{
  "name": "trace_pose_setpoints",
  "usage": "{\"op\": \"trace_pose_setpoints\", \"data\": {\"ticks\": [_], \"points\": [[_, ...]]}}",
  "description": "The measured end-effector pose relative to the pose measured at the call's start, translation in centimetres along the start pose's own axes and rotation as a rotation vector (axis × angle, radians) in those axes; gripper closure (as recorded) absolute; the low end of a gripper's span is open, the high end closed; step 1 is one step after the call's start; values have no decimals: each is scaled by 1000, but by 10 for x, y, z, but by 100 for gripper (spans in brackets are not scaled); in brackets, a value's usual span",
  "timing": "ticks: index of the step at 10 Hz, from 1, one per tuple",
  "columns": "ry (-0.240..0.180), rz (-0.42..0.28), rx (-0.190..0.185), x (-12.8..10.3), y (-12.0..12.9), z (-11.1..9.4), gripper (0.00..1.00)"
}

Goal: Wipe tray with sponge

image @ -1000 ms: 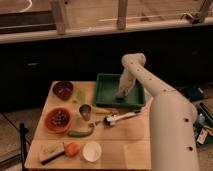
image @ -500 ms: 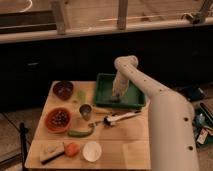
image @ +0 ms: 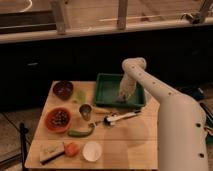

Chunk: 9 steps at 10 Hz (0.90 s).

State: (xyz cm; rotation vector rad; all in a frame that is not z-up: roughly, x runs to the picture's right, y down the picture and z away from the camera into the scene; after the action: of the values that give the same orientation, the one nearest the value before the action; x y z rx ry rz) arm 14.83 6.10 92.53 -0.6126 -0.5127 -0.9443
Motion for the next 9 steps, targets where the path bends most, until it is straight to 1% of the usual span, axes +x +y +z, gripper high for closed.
{"op": "trace_pose_setpoints", "data": {"ticks": [1, 3, 5, 7, 9], "points": [[3, 6, 7, 7, -3, -2, 97], [1, -12, 15, 11, -16, -3, 97], [-9, -58, 14, 4, -34, -1, 97], [-32, -109, 14, -10, -47, 5, 97], [-47, -134, 11, -18, -50, 7, 97]]}}
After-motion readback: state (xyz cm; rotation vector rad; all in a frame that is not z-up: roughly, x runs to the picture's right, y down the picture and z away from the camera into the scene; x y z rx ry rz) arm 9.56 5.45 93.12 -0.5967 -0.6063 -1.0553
